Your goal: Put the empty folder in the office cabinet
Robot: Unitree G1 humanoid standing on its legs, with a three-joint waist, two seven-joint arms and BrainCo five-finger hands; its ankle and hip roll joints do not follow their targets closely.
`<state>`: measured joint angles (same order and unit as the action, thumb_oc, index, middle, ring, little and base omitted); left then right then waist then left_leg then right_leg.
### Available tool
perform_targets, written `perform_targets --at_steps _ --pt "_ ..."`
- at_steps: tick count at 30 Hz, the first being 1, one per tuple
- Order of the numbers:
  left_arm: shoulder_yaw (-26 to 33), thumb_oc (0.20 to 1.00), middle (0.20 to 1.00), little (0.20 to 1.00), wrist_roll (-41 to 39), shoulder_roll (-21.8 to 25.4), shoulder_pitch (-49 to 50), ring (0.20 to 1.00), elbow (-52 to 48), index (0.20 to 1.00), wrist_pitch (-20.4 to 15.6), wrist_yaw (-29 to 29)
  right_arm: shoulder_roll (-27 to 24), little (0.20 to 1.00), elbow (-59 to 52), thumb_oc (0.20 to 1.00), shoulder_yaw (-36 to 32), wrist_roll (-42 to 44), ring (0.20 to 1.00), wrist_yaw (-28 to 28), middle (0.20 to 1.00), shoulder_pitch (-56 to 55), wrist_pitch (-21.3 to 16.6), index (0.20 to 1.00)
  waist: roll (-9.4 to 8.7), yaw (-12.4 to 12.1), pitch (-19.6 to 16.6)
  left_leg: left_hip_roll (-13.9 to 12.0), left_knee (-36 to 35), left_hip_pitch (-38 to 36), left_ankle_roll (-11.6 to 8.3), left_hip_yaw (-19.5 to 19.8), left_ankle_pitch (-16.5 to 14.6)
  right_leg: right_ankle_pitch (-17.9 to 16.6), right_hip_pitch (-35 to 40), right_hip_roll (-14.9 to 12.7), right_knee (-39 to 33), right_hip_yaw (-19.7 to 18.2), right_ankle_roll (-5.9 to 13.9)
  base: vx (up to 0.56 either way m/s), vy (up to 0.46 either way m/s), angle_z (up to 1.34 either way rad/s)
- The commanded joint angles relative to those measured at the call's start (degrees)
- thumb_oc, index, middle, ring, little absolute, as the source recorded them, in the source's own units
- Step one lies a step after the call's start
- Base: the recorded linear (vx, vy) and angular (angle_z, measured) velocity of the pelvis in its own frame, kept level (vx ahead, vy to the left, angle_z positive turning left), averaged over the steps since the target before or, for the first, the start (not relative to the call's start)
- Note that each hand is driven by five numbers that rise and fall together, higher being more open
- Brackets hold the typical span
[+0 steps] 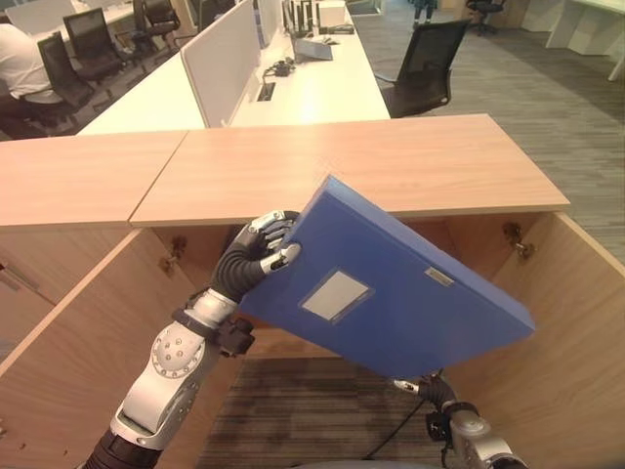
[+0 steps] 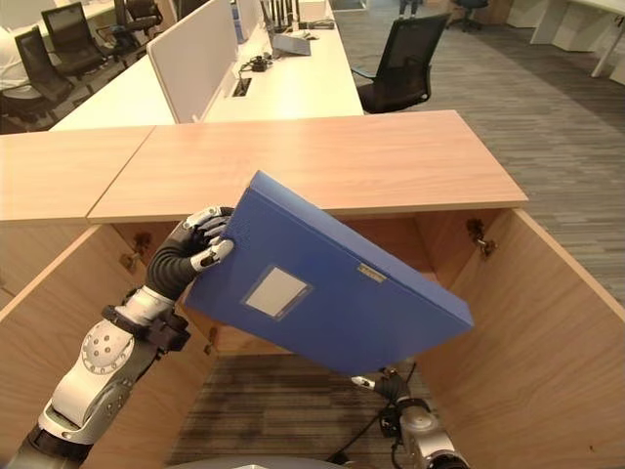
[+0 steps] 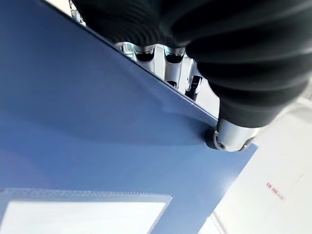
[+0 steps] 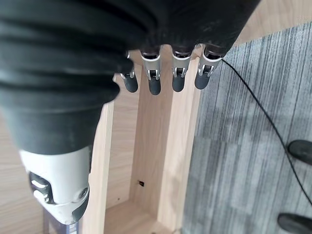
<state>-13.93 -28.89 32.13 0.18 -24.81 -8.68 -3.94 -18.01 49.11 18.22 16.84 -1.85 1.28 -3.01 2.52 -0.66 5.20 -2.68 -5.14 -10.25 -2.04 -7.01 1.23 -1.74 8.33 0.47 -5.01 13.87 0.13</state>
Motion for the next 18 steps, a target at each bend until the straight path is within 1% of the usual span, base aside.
perform_targets --at_steps 1,6,10,11,13,16,18 --pt "0.8 0.2 0.2 0.2 -3.24 1.13 0.2 0.2 -4.78 0.2 -2.78 0.36 0.89 1.0 -0.27 1.0 1.98 -0.18 1.0 0.64 1.0 3.15 -0.98 1.0 -4.59 -0.04 -2.14 1.31 0.14 0.53 0.69 1.55 -4.56 2.04 1.96 -4.52 0.01 -1.7 5.84 0.0 0.0 0.0" --pt "1.05 0.2 0.2 0.2 -2.81 0.89 2.42 0.2 -3.55 0.2 -1.82 0.3 0.84 1.0 -0.53 1.0 1.58 -0.26 1.0 0.49 1.0 2.7 -0.9 1.0 -4.61 -0.14 -1.89 1.35 0.14 0.51 0.75 1.57 -4.6 2.07 1.99 -4.54 0.01 -1.61 5.85 0.0 0.0 0.0" --pt "2.03 0.2 0.2 0.2 -0.74 0.89 4.55 0.2 -2.04 0.2 -1.49 0.53 0.37 1.0 -0.88 1.0 1.19 -0.73 1.0 0.44 1.0 2.1 -0.83 1.0 -4.6 -0.25 -1.76 1.38 0.14 0.57 0.82 1.65 -4.64 2.16 2.01 -4.54 0.01 -1.58 5.82 0.0 0.0 0.0" --pt "2.88 0.2 0.2 0.2 1.49 1.31 5.73 0.2 -0.75 0.2 -1.18 0.59 -0.58 1.0 -1.06 1.0 0.57 -2.22 1.0 0.02 1.0 1.9 -0.66 1.0 -4.6 -0.36 -1.6 1.4 0.14 0.61 0.86 1.76 -4.64 2.19 1.95 -4.51 0.01 -1.61 5.81 0.0 0.0 0.0" --pt "6.27 0.2 0.2 0.2 8.51 2.33 9.9 0.2 2.88 0.2 -0.31 0.82 -4.56 1.0 -3.77 1.0 -1.72 -9.78 1.0 -2.31 1.0 1.11 0.15 1.0 -4.51 -0.53 -1.38 1.42 0.14 0.74 0.94 1.9 -4.73 2.31 1.87 -4.52 0.01 -1.37 5.88 0.0 0.0 0.0" --pt "9.79 0.2 0.2 0.2 13.37 3.11 13.63 0.2 5.26 0.2 0.03 0.0 -7.31 1.0 -5.03 1.0 -5.51 -12.96 1.0 -3.97 1.0 0.06 0.9 1.0 -4.36 -0.64 -1.28 1.41 0.14 0.84 1.08 2.02 -4.81 2.43 1.84 -4.51 0.01 -1.29 5.92 0.0 0.0 0.0" --pt "11.01 0.2 0.2 0.2 15.82 3.45 15.19 0.2 7.09 0.2 0.28 -0.13 -8.71 1.0 -4.49 1.0 -6.87 -14.51 1.0 -4.7 1.0 0.16 1.38 1.0 -4.33 -0.68 -1.27 1.43 0.14 0.88 1.11 2.01 -4.8 2.42 1.8 -4.54 0.01 -1.28 5.98 0.0 0.0 0.0"
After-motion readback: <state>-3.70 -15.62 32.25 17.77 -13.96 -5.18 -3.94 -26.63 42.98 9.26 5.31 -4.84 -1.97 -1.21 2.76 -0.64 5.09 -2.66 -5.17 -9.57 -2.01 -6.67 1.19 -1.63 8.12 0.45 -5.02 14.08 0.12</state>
